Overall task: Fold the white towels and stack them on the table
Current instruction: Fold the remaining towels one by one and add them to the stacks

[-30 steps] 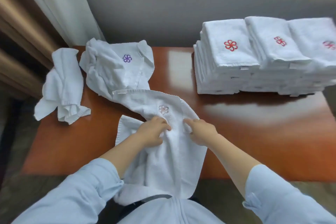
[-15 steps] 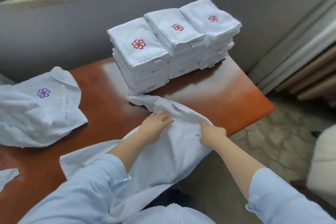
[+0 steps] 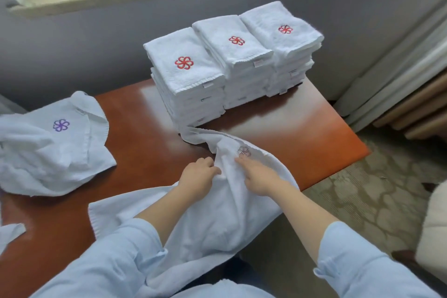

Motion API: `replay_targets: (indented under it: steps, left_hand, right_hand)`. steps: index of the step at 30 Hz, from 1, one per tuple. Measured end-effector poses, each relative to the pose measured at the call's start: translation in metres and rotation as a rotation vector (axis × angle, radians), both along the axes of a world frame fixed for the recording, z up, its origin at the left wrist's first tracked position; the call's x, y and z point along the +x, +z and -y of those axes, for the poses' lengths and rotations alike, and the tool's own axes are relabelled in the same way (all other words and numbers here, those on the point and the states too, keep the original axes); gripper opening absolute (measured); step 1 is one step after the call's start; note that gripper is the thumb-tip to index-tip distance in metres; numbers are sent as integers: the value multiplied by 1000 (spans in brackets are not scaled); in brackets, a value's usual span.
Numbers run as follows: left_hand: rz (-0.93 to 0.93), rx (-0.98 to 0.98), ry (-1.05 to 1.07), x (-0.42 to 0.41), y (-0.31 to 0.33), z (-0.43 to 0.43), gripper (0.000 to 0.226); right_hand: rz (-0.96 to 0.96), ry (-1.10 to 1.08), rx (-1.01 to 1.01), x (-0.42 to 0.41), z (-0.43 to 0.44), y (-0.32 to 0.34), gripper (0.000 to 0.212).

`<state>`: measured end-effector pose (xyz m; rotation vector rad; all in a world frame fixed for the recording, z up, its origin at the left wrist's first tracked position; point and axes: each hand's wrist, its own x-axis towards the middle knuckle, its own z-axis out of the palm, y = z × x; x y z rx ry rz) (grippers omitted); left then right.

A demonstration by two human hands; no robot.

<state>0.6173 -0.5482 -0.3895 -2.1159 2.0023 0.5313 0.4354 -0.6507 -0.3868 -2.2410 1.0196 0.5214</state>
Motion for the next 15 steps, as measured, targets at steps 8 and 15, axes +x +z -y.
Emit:
replay_targets:
  steps: [8, 15]
  left_hand:
    - [-19, -18, -160, 8, -10, 34, 72]
    - [15, -90, -186, 1, -14, 95, 52]
  right_hand:
    - [-166, -270, 20, -7, 17, -4, 86]
    - [-345, -338, 10, -29, 47, -3, 93]
